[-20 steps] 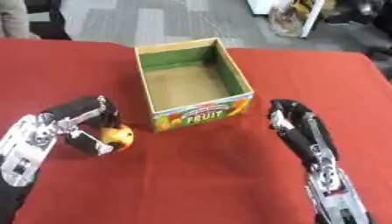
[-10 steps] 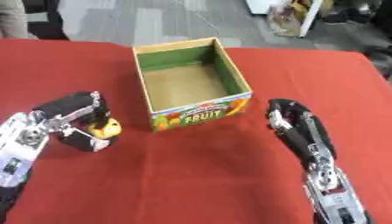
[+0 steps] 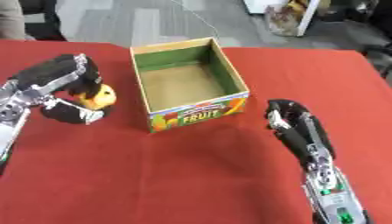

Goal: Pick up objects on the table and place them in the box.

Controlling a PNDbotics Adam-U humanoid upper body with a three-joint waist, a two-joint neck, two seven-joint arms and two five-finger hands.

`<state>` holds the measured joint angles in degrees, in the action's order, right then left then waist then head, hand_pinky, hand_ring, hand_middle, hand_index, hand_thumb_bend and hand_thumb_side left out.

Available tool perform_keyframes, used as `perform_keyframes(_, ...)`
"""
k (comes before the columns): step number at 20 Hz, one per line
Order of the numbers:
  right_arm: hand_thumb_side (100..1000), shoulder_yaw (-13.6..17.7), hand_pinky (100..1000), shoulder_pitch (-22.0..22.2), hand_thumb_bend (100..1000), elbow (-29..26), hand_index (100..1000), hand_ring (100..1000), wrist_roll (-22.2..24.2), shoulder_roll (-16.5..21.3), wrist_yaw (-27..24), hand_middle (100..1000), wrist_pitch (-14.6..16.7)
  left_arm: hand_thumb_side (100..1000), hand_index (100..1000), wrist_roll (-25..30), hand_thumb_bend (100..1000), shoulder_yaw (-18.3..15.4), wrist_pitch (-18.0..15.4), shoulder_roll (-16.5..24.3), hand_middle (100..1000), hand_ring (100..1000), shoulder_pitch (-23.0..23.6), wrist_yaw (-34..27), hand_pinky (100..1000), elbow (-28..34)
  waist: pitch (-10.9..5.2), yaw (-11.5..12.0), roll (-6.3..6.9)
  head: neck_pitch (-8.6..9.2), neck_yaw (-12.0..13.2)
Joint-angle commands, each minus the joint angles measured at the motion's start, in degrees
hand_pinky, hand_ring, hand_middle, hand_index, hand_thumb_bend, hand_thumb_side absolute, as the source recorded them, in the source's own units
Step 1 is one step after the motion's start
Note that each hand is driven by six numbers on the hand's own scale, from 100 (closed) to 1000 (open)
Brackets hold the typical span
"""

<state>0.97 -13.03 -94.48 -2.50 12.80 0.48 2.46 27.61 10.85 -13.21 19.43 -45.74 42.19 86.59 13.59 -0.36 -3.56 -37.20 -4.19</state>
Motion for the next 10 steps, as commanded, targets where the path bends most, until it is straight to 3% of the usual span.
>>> perform_keyframes(1,501,-0.1,570,-0.3,100,-0.6,726,653,0.4,0.4,0.2,582,0.1,100,305,-2.2,301,-0.7,0.8,1.0,168,187,-2.8,0.2,267,-0.7,-1.02,-0.5,0.26,0.50,0.4)
perform_keyframes(3,501,-0.4,570,-0.3,100,-0.5,726,653,0.6,0.3,0.2,581,0.1,100,320,-3.8,342,-0.8,1.2,0.4,184,206,-4.1,0.9,286,-2.7,-1.05,-1.1,0.31,0.50,0.7)
perform_keyframes(10,502,-1.9,570,-0.5,100,-0.2,726,653,2.2,-0.1,0.4,581,0.1,100,359,-8.6,343,-1.4,3.0,-4.2,219,247,-8.8,6.3,337,-12.8,-1.03,-4.2,0.63,0.57,2.6)
